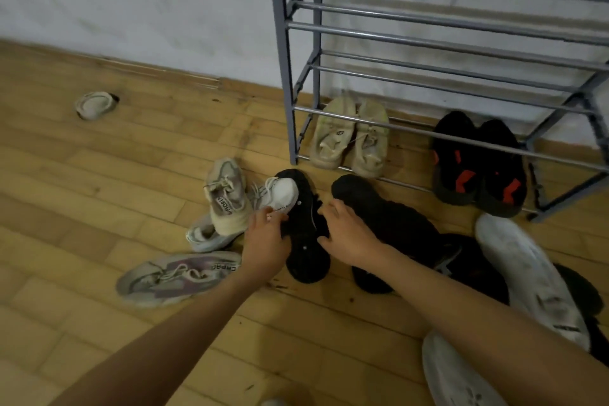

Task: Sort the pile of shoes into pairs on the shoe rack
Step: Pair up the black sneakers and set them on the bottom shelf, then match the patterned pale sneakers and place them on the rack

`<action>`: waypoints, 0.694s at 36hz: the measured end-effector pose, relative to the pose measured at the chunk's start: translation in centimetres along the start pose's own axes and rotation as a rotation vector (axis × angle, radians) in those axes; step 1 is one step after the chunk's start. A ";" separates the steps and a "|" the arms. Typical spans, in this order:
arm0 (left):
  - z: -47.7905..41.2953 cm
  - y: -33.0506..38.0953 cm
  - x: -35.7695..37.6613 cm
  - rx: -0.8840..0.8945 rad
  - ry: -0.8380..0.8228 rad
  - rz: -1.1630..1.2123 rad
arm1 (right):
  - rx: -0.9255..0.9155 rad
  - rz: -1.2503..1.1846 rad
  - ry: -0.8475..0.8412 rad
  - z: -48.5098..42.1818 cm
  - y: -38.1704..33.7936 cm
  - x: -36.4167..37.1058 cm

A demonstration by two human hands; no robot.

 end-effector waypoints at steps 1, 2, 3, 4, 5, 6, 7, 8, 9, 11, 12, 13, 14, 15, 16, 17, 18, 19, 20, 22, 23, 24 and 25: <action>0.2 -0.8 -0.5 -0.029 0.030 -0.043 | 0.006 0.001 -0.020 -0.3 -0.3 0.5; 0.5 -1.6 -0.9 -0.058 0.051 -0.078 | 0.013 0.001 -0.039 -0.5 -0.6 0.9; 0.7 -2.4 -1.3 -0.090 0.077 -0.096 | 0.021 -0.001 -0.055 -0.8 -0.9 1.3; 0.9 -3.3 -1.7 -0.130 0.103 -0.101 | 0.026 -0.004 -0.070 -1.0 -1.1 1.6; 1.0 -4.3 -2.1 -0.179 0.125 -0.098 | 0.029 -0.012 -0.082 -1.2 -1.4 2.0; 1.1 -5.4 -2.2 -0.234 0.126 -0.088 | 0.033 -0.021 -0.095 -1.3 -1.6 2.3; 1.2 -6.5 -2.4 -0.282 0.117 -0.064 | 0.035 -0.029 -0.108 -1.5 -1.8 2.7; 1.3 -7.3 -2.5 -0.313 0.101 -0.033 | 0.033 -0.037 -0.116 -1.5 -2.1 2.9; 1.2 -8.0 -2.6 -0.314 0.086 -0.018 | 0.030 -0.042 -0.120 -1.6 -2.4 3.1; 0.8 -8.5 -3.0 -0.256 0.058 -0.042 | 0.027 -0.060 -0.121 -1.8 -3.1 3.3; 0.7 -8.6 -3.2 -0.228 0.048 -0.058 | 0.031 -0.082 -0.126 -1.9 -3.3 3.3; 0.6 -8.5 -3.5 -0.208 0.045 -0.068 | 0.041 -0.113 -0.134 -2.0 -3.6 3.4; 0.5 -8.5 -3.6 -0.190 0.043 -0.076 | 0.055 -0.150 -0.142 -2.1 -3.8 3.4; 0.4 -8.3 -3.7 -0.167 0.046 -0.084 | 0.072 -0.187 -0.144 -2.2 -3.9 3.3; 0.4 -8.0 -3.7 -0.145 0.052 -0.093 | 0.091 -0.219 -0.142 -2.3 -4.0 3.2; 0.5 -7.8 -3.8 -0.129 0.062 -0.097 | 0.105 -0.247 -0.139 -2.3 -4.0 3.1; 0.7 -7.7 -3.8 -0.116 0.074 -0.098 | 0.114 -0.277 -0.138 -2.2 -4.1 3.0; 0.9 -7.5 -3.8 -0.101 0.087 -0.095 | 0.121 -0.312 -0.142 -2.2 -4.2 2.9; 1.2 -7.4 -3.7 -0.083 0.103 -0.090 | 0.130 -0.351 -0.152 -2.1 -4.3 2.8; 2.0 -6.9 -3.7 -0.036 0.138 -0.095 | 0.159 -0.446 -0.184 -2.0 -4.4 3.0; 2.5 -6.6 -3.7 -0.010 0.156 -0.103 | 0.181 -0.506 -0.203 -2.0 -4.5 3.1; 3.0 -6.3 -3.8 0.015 0.181 -0.105 | 0.207 -0.569 -0.219 -2.0 -4.5 3.1; 3.5 -6.0 -3.9 0.046 0.212 -0.104 | 0.236 -0.632 -0.239 -2.0 -4.5 3.2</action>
Point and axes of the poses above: each hand's wrist, its own z-axis away from the middle knuckle, its own x-axis out of the palm, y = z × x, the point moved 8 cm from there along -z, towards the middle knuckle, and after that the axes turned 14 degrees about x, right-handed, at the moved point
